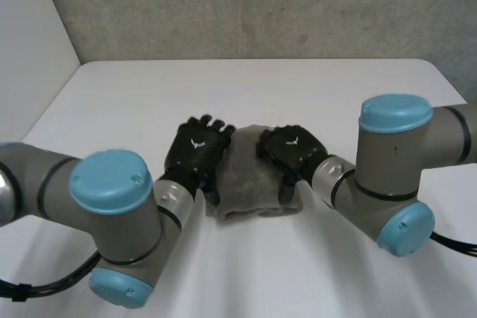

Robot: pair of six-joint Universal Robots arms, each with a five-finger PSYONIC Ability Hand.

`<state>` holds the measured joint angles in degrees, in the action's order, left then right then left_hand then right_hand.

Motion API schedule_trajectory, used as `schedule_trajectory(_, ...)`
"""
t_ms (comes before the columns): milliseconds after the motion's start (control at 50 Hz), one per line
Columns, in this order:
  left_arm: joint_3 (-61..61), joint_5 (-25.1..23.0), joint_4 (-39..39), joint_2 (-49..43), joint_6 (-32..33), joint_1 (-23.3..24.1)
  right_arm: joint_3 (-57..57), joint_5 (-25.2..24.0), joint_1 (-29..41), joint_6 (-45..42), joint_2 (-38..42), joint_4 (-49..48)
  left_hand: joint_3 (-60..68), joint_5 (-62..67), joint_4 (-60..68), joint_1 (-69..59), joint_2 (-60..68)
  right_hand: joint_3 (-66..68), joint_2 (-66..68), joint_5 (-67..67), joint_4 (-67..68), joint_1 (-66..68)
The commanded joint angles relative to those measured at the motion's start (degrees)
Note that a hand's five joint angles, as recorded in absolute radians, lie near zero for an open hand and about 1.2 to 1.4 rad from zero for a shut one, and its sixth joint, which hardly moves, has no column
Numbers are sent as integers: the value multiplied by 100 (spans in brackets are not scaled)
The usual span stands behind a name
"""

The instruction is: Fold the towel.

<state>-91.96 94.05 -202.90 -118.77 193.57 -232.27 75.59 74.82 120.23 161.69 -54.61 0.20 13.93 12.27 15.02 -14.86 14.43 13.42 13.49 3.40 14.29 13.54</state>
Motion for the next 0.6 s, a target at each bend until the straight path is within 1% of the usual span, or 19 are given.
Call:
schedule_trajectory(20, 108, -9, 163, 785, 6, -12, -45, -11, -88, 152, -1262, 33, -388, -1223, -497, 481, -438, -342, -349, -340, -429, -354)
schedule_trajectory(60, 239, 0, 198, 1214, -3, -29, -115, 24, -236, 266, -1761, 24, -388, -1223, -497, 481, -438, -342, -349, -340, -429, -354)
schedule_trajectory(80, 240, 0, 198, 1216, -3, -29, -115, 24, -237, 267, -1763, 24, -388, -1223, -497, 481, -438, -342, -349, -340, -429, -354)
schedule_trajectory(120, 371, 26, 320, 1644, -29, -99, -185, 198, -324, 538, -2139, 42, -372, -1206, -481, 465, -422, -342, -349, -340, -429, -354)
schedule_trajectory(140, 372, 26, 321, 1646, -29, -100, -185, 200, -325, 539, -2141, 42, -372, -1206, -481, 464, -421, -342, -349, -340, -429, -354)
schedule_trajectory(180, 451, 44, 427, 1822, -38, -161, -194, 558, -473, 836, -2404, 33, -388, -1223, -497, 481, -438, -342, -349, -340, -429, -354)
schedule_trajectory(200, 539, 52, 550, 1980, -38, -223, -194, 560, -474, 838, -2405, 33, -388, -1223, -497, 481, -438, -342, -349, -340, -429, -354)
schedule_trajectory(220, 643, 61, 697, 2102, -38, -284, -194, 734, -561, 934, -2474, 33, -388, -1223, -497, 481, -438, -342, -349, -340, -429, -354)
schedule_trajectory(240, 644, 61, 699, 2103, -38, -284, -194, 736, -562, 935, -2475, 33, -388, -1223, -497, 481, -438, -342, -349, -340, -429, -354)
schedule_trajectory(280, 933, 166, 1092, 2252, -91, -424, -203, 1059, -702, 1014, -2510, 42, -388, -1223, -497, 481, -438, -342, -349, -340, -429, -354)
schedule_trajectory(300, 934, 167, 1094, 2253, -91, -425, -203, 1061, -703, 1014, -2510, 42, -388, -1223, -497, 481, -438, -342, -349, -340, -429, -354)
schedule_trajectory(340, 1223, 394, 1514, 2270, -327, -521, -212, 1271, -738, 1014, -2510, 42, -388, -1223, -497, 481, -438, -342, -349, -340, -429, -354)
schedule_trajectory(360, 1224, 395, 1516, 2270, -328, -521, -212, 1272, -738, 1014, -2510, 42, -388, -1223, -497, 481, -438, -342, -349, -340, -429, -354)
schedule_trajectory(440, 1540, 474, 2051, 2253, -766, -548, -212, 1298, -738, 1014, -2510, 42, -388, -1223, -497, 481, -438, -342, -349, -340, -429, -354)
schedule_trajectory(500, 1620, 474, 2263, 2253, -925, -627, -212, 1298, -738, 1014, -2510, 42, -388, -1223, -497, 481, -438, -342, -349, -340, -429, -354)
schedule_trajectory(600, 1637, 474, 2412, 2227, -961, -715, -203, 1298, -738, 1023, -2510, 51, -388, -1223, -497, 481, -438, -342, -349, -340, -429, -354)
